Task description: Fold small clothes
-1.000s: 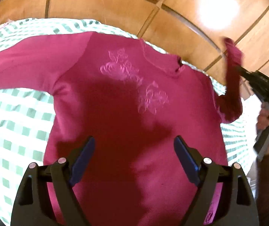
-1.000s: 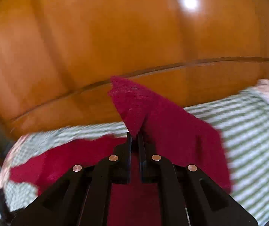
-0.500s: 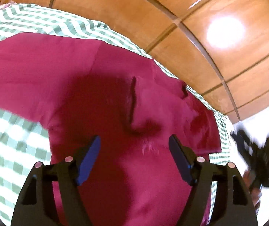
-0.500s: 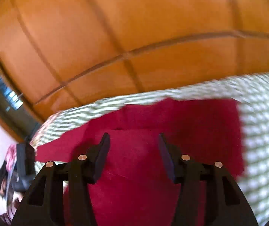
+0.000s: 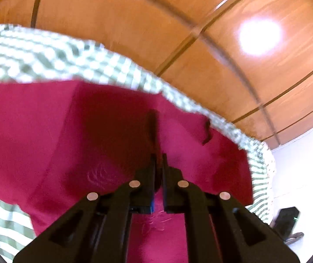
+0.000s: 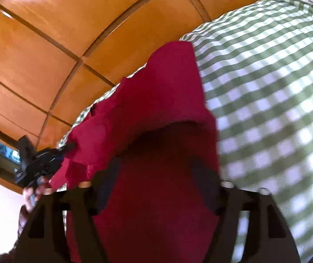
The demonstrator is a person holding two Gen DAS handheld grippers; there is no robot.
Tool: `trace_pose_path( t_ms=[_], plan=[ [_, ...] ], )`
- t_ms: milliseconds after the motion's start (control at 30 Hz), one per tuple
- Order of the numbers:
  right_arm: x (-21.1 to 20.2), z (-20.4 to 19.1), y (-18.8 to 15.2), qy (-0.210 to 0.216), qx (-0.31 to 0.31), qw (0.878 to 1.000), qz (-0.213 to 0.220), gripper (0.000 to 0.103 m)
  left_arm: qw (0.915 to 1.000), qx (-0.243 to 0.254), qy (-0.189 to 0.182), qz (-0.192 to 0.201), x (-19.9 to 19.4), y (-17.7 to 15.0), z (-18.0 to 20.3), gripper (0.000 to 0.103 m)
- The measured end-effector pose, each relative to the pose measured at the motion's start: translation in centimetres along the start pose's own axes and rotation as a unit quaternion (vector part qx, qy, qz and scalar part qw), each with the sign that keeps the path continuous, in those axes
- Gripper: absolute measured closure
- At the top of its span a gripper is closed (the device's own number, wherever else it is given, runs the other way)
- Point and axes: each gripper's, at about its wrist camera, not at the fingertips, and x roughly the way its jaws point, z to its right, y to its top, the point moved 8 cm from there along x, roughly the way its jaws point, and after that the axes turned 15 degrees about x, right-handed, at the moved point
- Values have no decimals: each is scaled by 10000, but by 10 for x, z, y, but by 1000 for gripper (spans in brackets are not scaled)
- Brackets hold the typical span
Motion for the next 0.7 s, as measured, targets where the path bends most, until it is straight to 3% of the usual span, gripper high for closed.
trace_pose_path(
  t_ms=[67, 167, 333, 500, 600, 700],
  plan=[
    [8, -5, 14, 65, 124, 9997, 217, 31, 9997, 98, 107, 214, -16, 9, -2, 99],
    [14, -1, 34, -8, 351, 9978, 556, 31, 9979, 236, 596, 120, -17, 8, -19, 99],
    [23, 2, 10, -395, -230, 9986, 280, 31, 9882, 511, 1368, -452, 17, -16, -43, 99],
    [-3, -34, -14, -312, -1166, 9926, -98, 31, 9878, 556, 1420, -332, 17, -20, -42, 97],
    [-4, -62, -2, -503, -1615, 9851, 326, 31, 9878, 516, 1439, -289, 15, -18, -45, 85],
    [30, -65, 13, -1120, -1726, 9771, 544, 31, 9893, 432, 1380, -197, 7, -22, -46, 61]
  ],
)
